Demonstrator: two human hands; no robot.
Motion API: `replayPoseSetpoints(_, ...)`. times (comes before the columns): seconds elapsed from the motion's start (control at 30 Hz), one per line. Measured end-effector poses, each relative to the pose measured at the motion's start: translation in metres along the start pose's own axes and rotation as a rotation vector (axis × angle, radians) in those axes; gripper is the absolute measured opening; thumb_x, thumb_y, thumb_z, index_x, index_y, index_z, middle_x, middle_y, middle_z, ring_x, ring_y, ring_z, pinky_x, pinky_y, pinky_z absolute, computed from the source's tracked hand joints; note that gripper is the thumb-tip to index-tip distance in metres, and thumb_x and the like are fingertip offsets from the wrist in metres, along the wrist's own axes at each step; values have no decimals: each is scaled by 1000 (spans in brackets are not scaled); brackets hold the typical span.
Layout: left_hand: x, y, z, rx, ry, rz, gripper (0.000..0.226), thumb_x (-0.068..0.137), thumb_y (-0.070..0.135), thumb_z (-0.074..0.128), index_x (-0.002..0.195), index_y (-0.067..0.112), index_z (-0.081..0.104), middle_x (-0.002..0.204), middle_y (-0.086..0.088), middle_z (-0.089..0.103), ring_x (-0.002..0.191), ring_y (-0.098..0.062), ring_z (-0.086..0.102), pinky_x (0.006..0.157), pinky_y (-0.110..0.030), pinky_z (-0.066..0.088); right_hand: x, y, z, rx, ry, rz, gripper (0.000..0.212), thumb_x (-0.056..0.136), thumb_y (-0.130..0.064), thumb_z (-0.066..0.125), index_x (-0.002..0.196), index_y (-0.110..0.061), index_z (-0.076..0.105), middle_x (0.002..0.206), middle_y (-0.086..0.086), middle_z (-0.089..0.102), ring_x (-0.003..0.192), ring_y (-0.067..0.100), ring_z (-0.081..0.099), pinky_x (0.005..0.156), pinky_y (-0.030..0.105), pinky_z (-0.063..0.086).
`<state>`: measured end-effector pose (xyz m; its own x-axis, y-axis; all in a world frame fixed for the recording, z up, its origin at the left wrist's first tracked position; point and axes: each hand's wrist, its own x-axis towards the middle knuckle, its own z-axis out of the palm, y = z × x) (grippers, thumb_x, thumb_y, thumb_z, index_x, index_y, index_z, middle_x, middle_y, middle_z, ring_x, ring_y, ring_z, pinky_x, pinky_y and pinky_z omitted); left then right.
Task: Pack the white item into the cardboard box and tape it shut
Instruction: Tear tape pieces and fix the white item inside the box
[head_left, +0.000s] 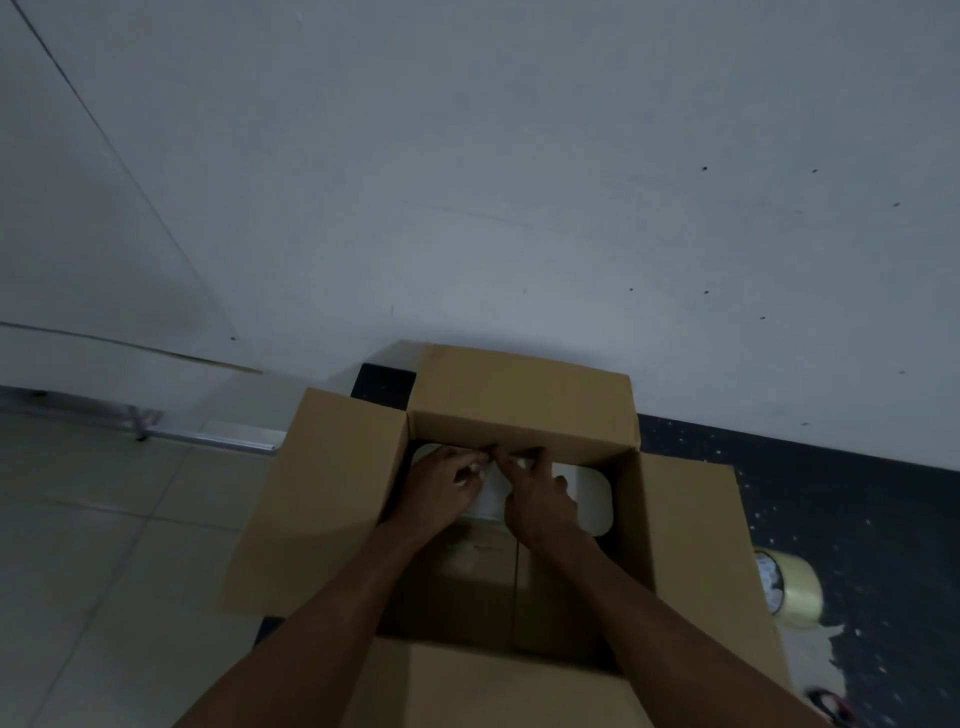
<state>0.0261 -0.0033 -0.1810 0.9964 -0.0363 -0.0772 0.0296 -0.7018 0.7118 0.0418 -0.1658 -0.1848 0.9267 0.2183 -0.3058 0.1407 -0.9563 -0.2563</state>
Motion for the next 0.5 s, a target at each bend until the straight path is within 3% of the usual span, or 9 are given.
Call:
replayPoseSetpoints(0.1, -1, -2, 5, 106, -36, 39, 32, 94, 25, 59, 126, 28, 66, 110, -6, 61, 98, -18, 59, 88, -30, 50, -4, 2, -2, 0, -24, -7, 65, 97, -23, 39, 149, -50, 10, 157, 14, -2, 113, 40, 45, 79, 42, 44)
replayPoseSetpoints(0.2, 3, 2, 5, 146, -73, 2, 36, 98, 26, 54, 132, 31, 61, 113, -11, 56, 100, -26, 58, 89, -37, 50, -3, 16, -3, 84, -23, -121, 63, 97, -19, 38, 144, -54, 16, 153, 22, 11, 75, 26, 43, 64, 34, 45)
replayPoseSetpoints(0.23, 6, 3, 5, 160, -96, -13, 36, 98, 26, 52, 133, 31, 60, 116, -11, 56, 103, -28, 58, 90, -37, 50, -2, 21, -2, 65, -27, -153, 63, 98, -16, 38, 144, -52, 16, 153, 24, 11, 72, 24, 40, 62, 32, 42)
replayPoseSetpoints(0.3, 8, -2, 7, 184, -136, -11, 38, 97, 32, 48, 133, 33, 59, 124, -9, 58, 112, -27, 57, 96, -37, 49, -5, 23, -3, 7, -45, -171, 65, 98, -13, 39, 148, -47, 16, 156, 26, 2, 97, 31, 46, 69, 34, 43)
replayPoseSetpoints(0.37, 6, -7, 9, 229, -161, 0, 44, 94, 39, 43, 137, 37, 54, 134, -4, 55, 120, -25, 53, 101, -36, 46, -14, 17, -3, -58, -53, -166, 68, 97, -14, 41, 152, -40, 10, 157, 25, -3, 125, 38, 35, 80, 37, 45)
replayPoseSetpoints(0.5, -3, -3, 14, 300, -135, -72, 52, 98, 43, 46, 148, 36, 35, 146, -9, 38, 127, -28, 40, 104, -36, 39, -21, 12, -1, -80, -32, -101, 70, 97, -19, 44, 153, -37, 7, 156, 21, 2, 130, 39, 29, 95, 42, 42)
